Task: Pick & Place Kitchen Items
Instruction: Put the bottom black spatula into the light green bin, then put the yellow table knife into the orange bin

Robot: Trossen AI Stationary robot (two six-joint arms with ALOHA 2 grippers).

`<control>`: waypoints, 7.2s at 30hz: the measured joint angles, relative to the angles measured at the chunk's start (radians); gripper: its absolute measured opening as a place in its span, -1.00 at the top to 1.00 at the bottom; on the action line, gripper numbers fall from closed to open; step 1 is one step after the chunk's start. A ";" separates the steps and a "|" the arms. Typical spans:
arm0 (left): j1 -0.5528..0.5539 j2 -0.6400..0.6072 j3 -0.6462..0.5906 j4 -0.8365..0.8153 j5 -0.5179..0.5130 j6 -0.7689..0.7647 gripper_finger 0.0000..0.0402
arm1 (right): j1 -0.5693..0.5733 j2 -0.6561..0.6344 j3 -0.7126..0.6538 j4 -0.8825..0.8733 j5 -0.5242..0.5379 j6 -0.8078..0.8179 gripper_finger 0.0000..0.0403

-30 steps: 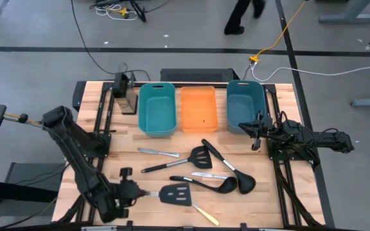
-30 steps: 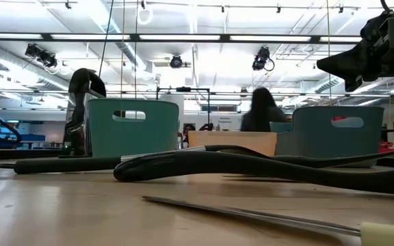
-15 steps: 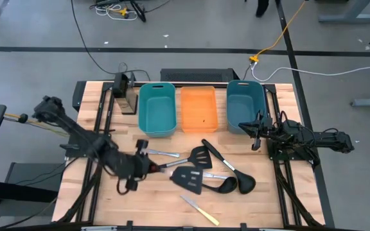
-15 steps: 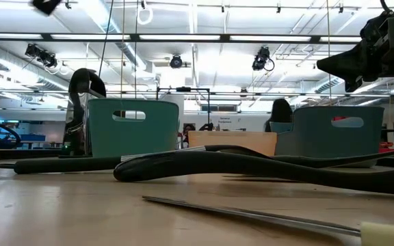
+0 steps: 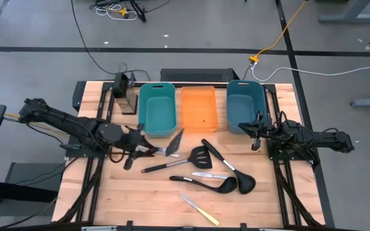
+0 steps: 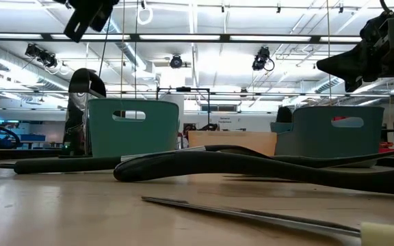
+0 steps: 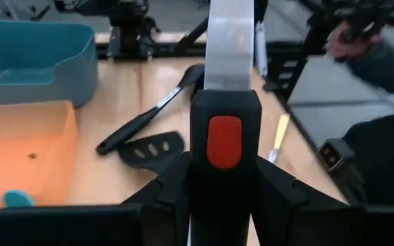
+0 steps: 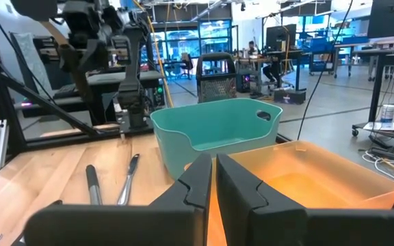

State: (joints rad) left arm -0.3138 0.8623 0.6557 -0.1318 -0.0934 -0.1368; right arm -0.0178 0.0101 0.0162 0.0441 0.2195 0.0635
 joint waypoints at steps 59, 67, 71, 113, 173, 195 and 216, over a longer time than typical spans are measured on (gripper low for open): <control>0.430 0.423 0.580 -1.367 -0.961 0.024 0.42 | 0.000 0.012 0.000 0.005 0.042 -0.039 0.84; 0.358 0.432 0.586 -1.439 -0.791 -0.089 0.42 | 0.000 0.012 0.000 0.006 0.043 -0.039 0.84; 0.351 0.433 0.583 -1.440 -0.773 -0.088 0.42 | 0.000 0.012 0.000 0.006 0.043 -0.036 0.84; 0.398 0.433 0.205 -0.837 -1.215 1.070 0.42 | 0.000 0.012 0.000 0.007 0.046 -0.017 0.84; 0.128 0.075 0.558 -0.521 -0.271 0.438 0.48 | 0.000 0.012 0.000 0.007 0.042 -0.029 0.84; 0.134 -0.320 -0.172 0.312 -0.247 0.204 0.99 | 0.000 0.012 0.000 0.021 -0.037 -0.017 0.84; 0.135 -0.535 -0.584 0.444 -0.309 0.253 0.99 | 0.000 0.012 0.000 0.043 -0.078 -0.019 0.84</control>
State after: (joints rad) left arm -0.1787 0.3273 0.0713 0.3118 -0.4027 0.1166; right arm -0.0181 0.0219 0.0158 0.0869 0.1413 0.0448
